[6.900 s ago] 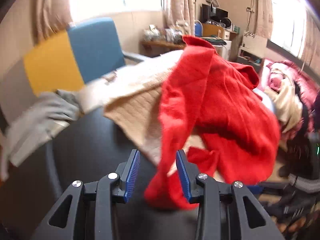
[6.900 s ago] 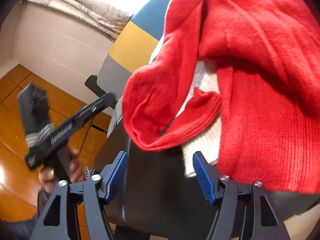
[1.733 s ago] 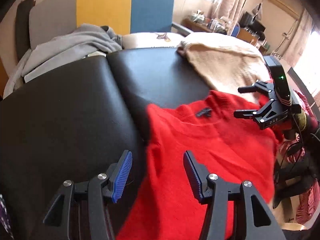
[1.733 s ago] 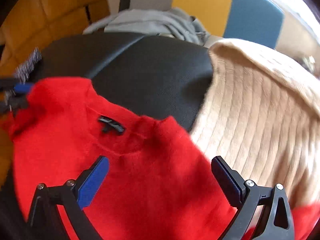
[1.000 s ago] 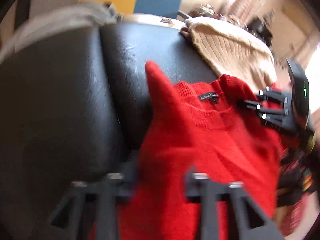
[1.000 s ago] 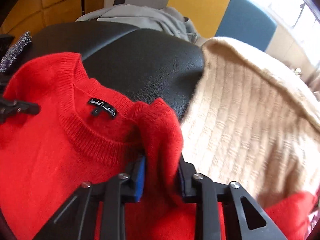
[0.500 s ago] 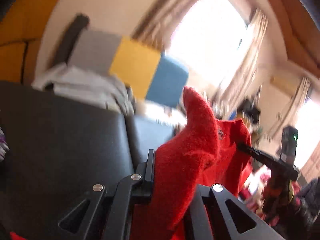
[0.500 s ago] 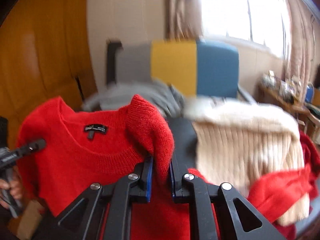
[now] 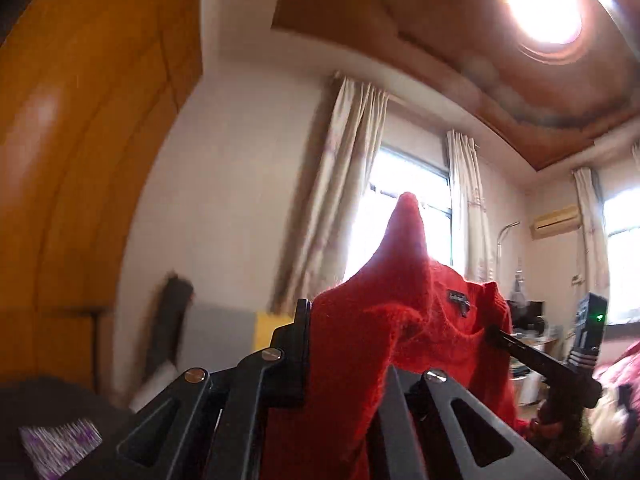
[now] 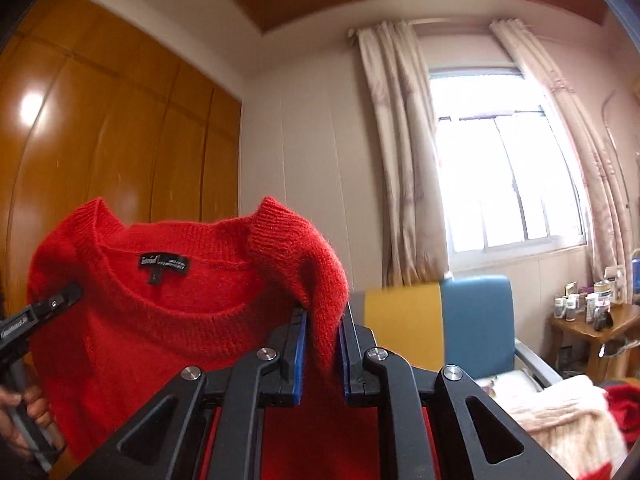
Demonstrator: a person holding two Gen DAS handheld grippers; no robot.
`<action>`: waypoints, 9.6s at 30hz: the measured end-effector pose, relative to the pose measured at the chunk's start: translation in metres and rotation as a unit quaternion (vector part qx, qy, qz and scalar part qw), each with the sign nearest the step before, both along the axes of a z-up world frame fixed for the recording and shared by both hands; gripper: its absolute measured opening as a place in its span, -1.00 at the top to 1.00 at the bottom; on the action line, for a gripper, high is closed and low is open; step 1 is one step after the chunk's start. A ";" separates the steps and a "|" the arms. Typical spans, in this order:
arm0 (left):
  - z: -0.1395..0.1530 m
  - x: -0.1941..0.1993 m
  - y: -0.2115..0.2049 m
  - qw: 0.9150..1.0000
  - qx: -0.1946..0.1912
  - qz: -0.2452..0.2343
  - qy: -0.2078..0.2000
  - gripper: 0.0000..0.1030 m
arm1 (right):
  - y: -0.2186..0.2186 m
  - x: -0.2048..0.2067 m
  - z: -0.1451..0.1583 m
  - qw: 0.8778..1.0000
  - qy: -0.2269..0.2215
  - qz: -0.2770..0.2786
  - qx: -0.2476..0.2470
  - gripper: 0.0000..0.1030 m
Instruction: Fold clothes
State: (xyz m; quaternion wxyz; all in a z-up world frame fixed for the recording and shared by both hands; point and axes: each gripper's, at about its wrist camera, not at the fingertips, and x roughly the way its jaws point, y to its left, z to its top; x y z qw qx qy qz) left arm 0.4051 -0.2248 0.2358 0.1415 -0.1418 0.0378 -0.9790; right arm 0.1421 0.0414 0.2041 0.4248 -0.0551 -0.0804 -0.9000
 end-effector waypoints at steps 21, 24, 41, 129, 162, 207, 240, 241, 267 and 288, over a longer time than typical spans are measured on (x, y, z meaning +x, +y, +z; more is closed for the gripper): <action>-0.185 -0.362 -0.163 0.933 0.093 0.096 -0.334 0.81 | -0.167 -0.271 -0.158 0.954 -0.275 0.009 0.117 0.50; -0.222 -0.402 -0.195 0.901 0.133 0.092 -0.402 0.76 | -0.168 -0.286 -0.199 0.937 -0.315 0.010 0.151 0.33; -0.313 -0.294 -0.090 0.852 0.185 -0.074 -0.484 0.64 | 0.015 -0.235 -0.329 0.856 -0.369 -0.055 0.357 -0.05; -0.217 -0.100 -0.271 0.838 0.289 0.280 -0.368 0.66 | -0.110 -0.124 -0.386 0.879 -0.270 0.098 0.382 -1.00; -0.368 -0.453 -0.231 0.816 0.282 -0.093 -0.496 0.52 | -0.208 -0.293 -0.372 0.872 -0.336 0.058 0.352 -0.97; -0.355 -0.370 -0.216 0.849 0.345 -0.046 -0.398 0.42 | -0.230 -0.359 -0.320 0.882 -0.285 0.030 0.374 -0.84; -0.374 -0.158 -0.102 0.805 0.287 0.020 -0.519 0.80 | -0.052 -0.162 -0.388 0.888 -0.272 0.068 0.364 -1.00; -0.370 -0.161 -0.098 0.808 0.291 0.018 -0.512 0.80 | -0.052 -0.162 -0.387 0.889 -0.275 0.066 0.360 -1.00; -0.356 -0.240 -0.034 0.811 0.220 -0.050 -0.541 0.49 | 0.204 -0.234 -0.369 0.827 -0.418 -0.240 0.290 -0.83; -0.355 -0.231 -0.051 0.817 0.250 -0.056 -0.517 0.48 | 0.137 -0.294 -0.236 0.890 -0.451 0.028 -0.065 0.77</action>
